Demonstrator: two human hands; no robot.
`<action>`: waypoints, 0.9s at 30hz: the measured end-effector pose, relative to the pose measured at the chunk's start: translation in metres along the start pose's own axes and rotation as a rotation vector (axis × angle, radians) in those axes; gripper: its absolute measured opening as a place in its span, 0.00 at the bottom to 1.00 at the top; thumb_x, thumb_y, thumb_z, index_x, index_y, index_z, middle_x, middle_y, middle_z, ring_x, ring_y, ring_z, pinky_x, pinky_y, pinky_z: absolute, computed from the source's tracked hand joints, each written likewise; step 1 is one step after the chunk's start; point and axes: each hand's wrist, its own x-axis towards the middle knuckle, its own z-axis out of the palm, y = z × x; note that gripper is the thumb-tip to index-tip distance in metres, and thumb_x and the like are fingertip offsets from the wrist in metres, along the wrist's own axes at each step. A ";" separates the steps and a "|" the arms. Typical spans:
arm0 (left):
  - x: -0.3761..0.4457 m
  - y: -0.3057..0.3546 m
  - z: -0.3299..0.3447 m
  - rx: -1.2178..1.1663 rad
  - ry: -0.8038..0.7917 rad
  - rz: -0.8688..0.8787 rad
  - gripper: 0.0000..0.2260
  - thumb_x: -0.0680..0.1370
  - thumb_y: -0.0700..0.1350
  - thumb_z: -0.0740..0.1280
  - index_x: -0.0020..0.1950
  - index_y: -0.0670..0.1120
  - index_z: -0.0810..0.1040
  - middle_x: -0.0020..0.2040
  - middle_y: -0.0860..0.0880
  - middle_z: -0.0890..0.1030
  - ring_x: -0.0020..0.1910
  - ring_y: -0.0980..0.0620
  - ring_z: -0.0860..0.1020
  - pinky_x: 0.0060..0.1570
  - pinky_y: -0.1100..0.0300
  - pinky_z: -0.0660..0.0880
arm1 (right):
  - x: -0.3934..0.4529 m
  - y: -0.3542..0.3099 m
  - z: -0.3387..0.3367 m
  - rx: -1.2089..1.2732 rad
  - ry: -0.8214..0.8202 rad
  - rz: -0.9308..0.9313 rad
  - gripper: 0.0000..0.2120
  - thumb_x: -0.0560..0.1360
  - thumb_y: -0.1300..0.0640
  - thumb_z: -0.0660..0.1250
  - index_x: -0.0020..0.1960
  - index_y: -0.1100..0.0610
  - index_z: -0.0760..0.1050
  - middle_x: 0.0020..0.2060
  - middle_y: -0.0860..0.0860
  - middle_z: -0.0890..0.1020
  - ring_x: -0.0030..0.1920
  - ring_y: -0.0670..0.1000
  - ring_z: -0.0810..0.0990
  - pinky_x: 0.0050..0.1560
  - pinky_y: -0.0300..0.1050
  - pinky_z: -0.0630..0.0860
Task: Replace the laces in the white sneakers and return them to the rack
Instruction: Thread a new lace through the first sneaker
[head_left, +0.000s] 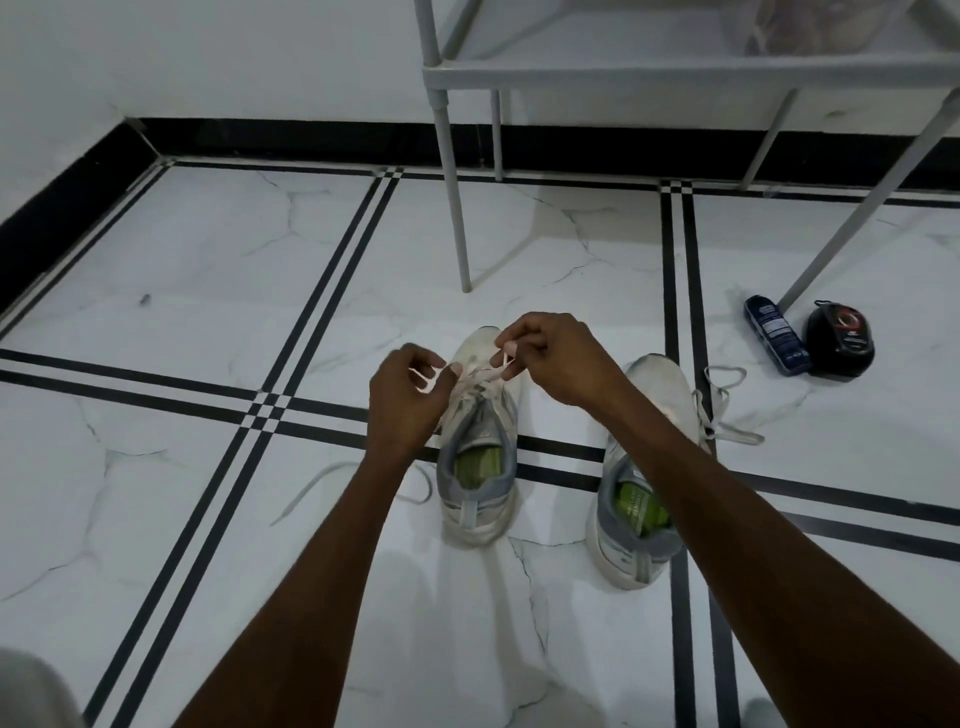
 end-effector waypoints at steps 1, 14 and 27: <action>-0.005 -0.005 -0.003 0.012 -0.016 -0.007 0.11 0.74 0.54 0.76 0.45 0.50 0.79 0.44 0.52 0.80 0.43 0.52 0.78 0.45 0.54 0.78 | 0.004 0.001 0.005 -0.041 0.023 -0.008 0.06 0.80 0.64 0.63 0.50 0.61 0.79 0.41 0.52 0.87 0.37 0.46 0.86 0.37 0.29 0.74; -0.024 -0.032 -0.001 0.036 -0.257 -0.042 0.13 0.74 0.49 0.76 0.57 0.48 0.84 0.50 0.53 0.83 0.46 0.59 0.80 0.45 0.70 0.74 | 0.022 0.032 0.029 -0.402 0.125 0.096 0.10 0.73 0.67 0.70 0.38 0.54 0.80 0.41 0.49 0.80 0.44 0.51 0.82 0.44 0.42 0.77; -0.024 -0.022 0.018 0.104 -0.145 -0.015 0.10 0.73 0.49 0.76 0.48 0.45 0.80 0.43 0.50 0.81 0.41 0.54 0.79 0.45 0.55 0.79 | 0.005 0.026 0.033 -0.313 0.084 0.101 0.10 0.77 0.51 0.70 0.45 0.58 0.82 0.41 0.50 0.85 0.42 0.48 0.81 0.43 0.38 0.71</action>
